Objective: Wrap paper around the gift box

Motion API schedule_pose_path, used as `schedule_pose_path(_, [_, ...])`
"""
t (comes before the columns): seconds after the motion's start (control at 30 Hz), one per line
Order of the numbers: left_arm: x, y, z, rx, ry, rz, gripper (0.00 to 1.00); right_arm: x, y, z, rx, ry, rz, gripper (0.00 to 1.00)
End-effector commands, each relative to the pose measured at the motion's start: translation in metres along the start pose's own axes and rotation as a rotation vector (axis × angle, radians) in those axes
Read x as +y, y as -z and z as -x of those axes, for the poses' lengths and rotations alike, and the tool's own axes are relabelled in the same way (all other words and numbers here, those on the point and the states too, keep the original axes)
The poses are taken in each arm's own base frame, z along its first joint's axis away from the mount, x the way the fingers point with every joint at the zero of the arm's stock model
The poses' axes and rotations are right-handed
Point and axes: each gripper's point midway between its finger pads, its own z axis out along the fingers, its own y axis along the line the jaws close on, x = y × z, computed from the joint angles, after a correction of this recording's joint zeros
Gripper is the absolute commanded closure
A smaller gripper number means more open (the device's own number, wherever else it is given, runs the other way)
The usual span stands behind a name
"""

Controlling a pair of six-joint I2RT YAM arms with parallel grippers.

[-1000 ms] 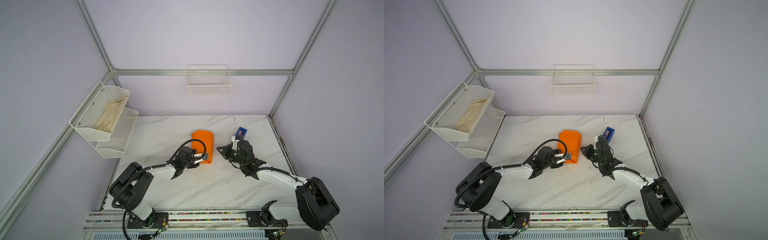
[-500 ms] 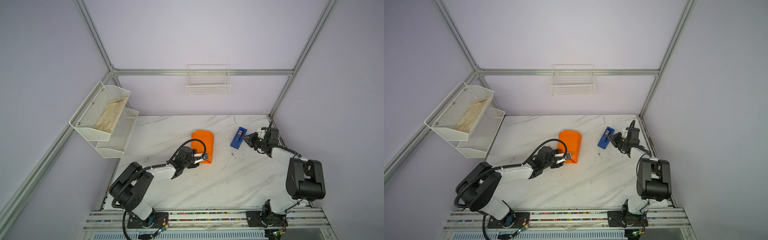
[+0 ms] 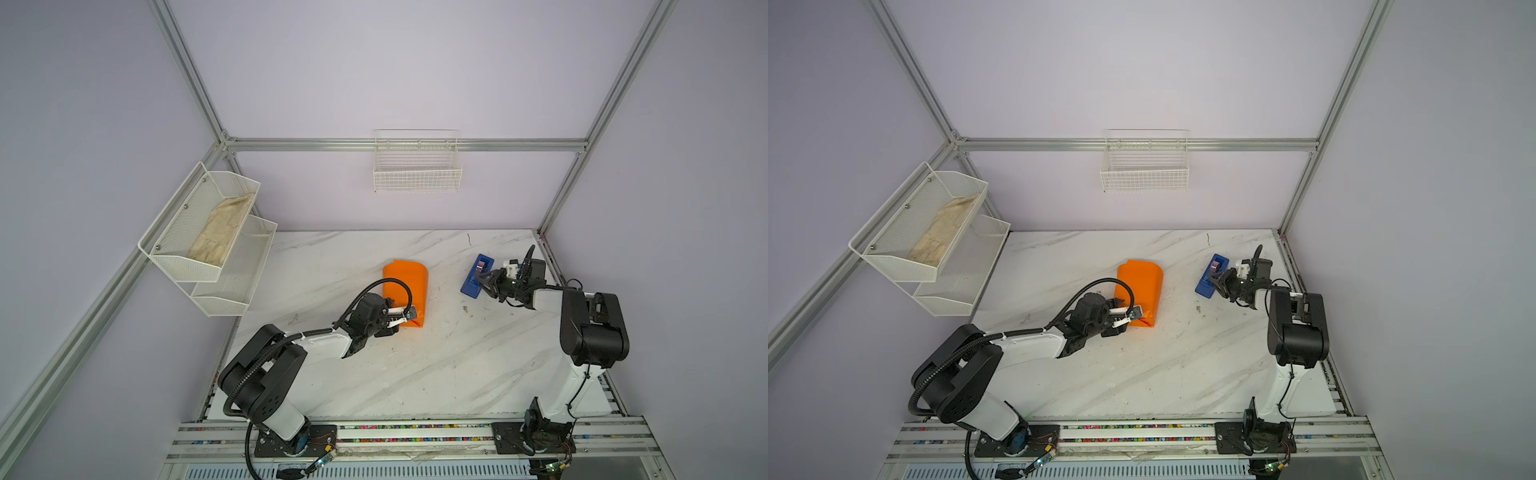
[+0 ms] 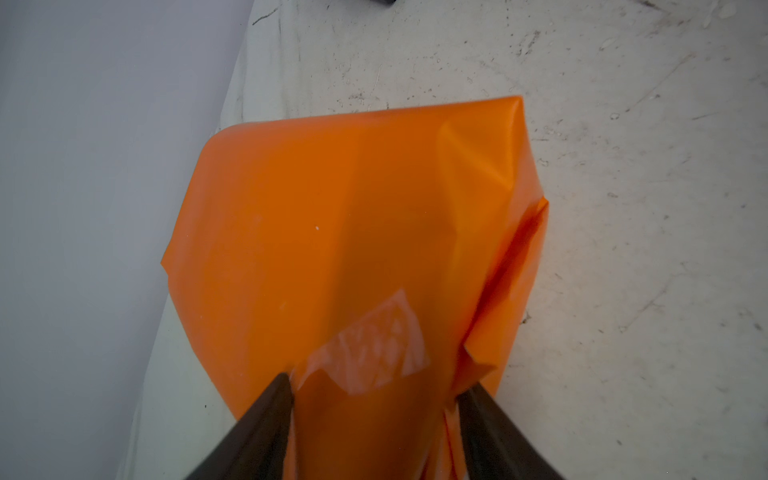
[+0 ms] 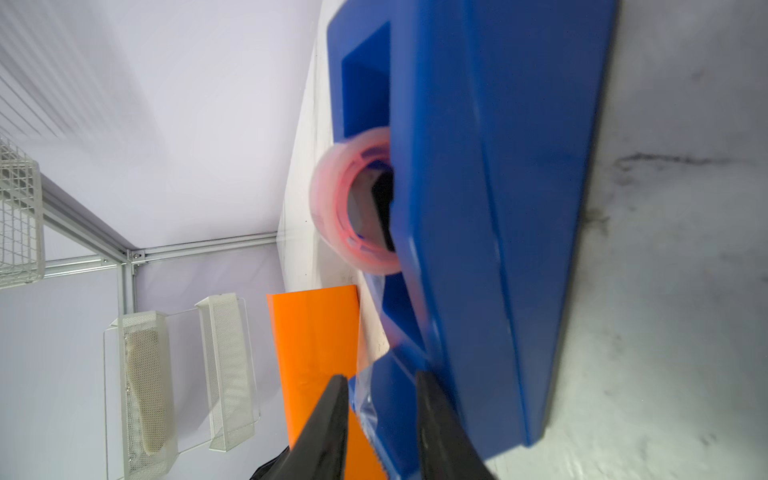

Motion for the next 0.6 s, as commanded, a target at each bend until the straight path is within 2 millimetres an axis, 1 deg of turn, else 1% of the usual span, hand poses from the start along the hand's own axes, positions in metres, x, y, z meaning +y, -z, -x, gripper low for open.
schedule_pose_path(0.0, [-0.02,-0.003,-0.016,0.049,0.007,-0.069,0.38,0.014,-0.007,0.011,-0.011,0.013,0.071,0.72])
schedule_pose_path(0.1, [-0.021,-0.003,-0.016,0.05,0.005,-0.072,0.38,0.018,-0.011,0.018,-0.02,0.004,0.093,0.75])
schedule_pose_path(0.23, [-0.021,-0.003,-0.016,0.05,0.005,-0.074,0.38,0.016,-0.015,0.025,-0.026,-0.002,0.082,0.79])
schedule_pose_path(0.3, [-0.021,-0.003,-0.016,0.049,0.003,-0.073,0.38,0.014,-0.019,0.028,-0.021,-0.01,0.078,0.83])
schedule_pose_path(0.37, [-0.021,-0.003,-0.015,0.049,0.002,-0.075,0.38,0.012,-0.02,0.027,-0.014,-0.017,0.074,0.89])
schedule_pose_path(0.47, [-0.022,-0.003,-0.016,0.049,0.003,-0.077,0.38,0.014,-0.016,0.025,-0.015,-0.009,0.055,0.99])
schedule_pose_path(0.57, [-0.021,-0.003,-0.016,0.049,0.002,-0.076,0.38,0.021,-0.01,0.021,-0.017,-0.005,0.057,1.0])
